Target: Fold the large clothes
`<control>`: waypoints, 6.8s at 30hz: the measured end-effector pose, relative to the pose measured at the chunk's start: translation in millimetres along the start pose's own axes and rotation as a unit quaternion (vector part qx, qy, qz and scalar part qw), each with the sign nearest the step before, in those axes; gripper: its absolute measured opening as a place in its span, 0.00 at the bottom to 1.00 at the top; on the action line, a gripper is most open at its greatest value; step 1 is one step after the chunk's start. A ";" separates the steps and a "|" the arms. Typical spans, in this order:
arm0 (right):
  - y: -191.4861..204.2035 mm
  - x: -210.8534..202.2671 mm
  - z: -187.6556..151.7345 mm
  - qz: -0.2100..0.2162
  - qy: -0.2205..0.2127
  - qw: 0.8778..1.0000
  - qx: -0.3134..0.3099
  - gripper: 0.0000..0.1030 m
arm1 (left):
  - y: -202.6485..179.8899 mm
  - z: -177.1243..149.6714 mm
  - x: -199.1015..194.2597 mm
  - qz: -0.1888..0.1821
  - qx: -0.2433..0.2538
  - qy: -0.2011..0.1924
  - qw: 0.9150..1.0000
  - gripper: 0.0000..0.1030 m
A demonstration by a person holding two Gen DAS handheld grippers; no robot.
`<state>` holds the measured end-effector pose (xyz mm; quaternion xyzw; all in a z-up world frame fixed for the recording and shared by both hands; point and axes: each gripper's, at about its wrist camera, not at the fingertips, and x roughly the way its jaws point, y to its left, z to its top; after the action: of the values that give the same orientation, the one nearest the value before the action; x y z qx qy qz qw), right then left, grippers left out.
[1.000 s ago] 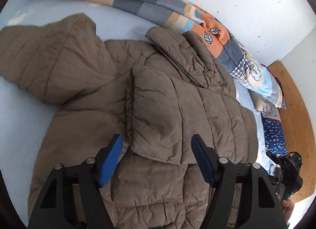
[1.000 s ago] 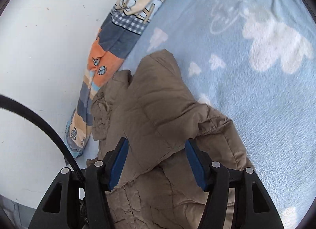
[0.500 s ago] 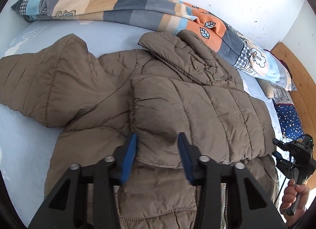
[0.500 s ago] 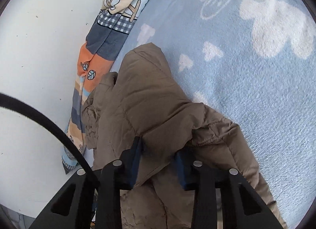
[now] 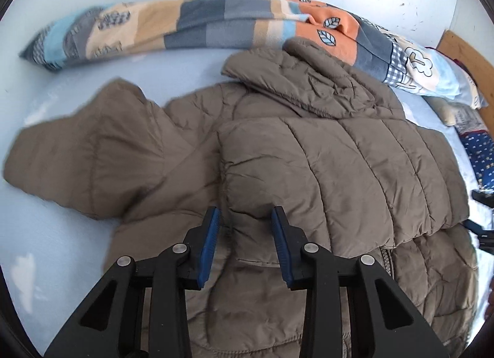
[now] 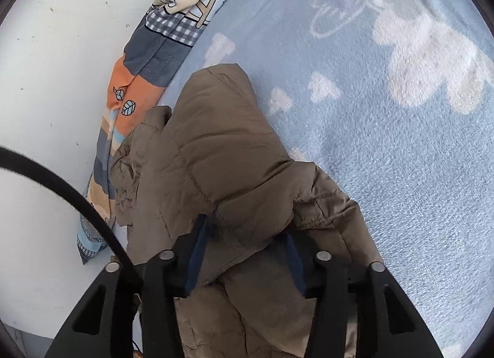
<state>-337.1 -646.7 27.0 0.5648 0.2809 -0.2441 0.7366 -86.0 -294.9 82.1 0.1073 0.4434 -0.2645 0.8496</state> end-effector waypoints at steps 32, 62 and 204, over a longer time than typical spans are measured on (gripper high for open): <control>140.5 29.0 -78.1 -0.106 -0.039 0.934 -0.340 0.50 | -2.8 -4.0 -19.4 0.039 0.018 -0.017 0.999 0.61; 193.8 81.0 -164.5 -0.109 0.009 0.885 -0.453 0.61 | 124.6 4.0 -56.0 0.053 -0.073 -0.007 0.996 0.68; 151.3 -33.1 -91.1 -0.079 -0.096 0.935 -0.332 0.64 | 53.0 34.9 -39.0 -0.032 -0.046 -0.036 0.998 0.66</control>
<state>-271.1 -520.3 136.3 0.2376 0.3176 -0.2477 0.8839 -51.1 -251.2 131.3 0.0442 0.4275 -0.2746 0.8602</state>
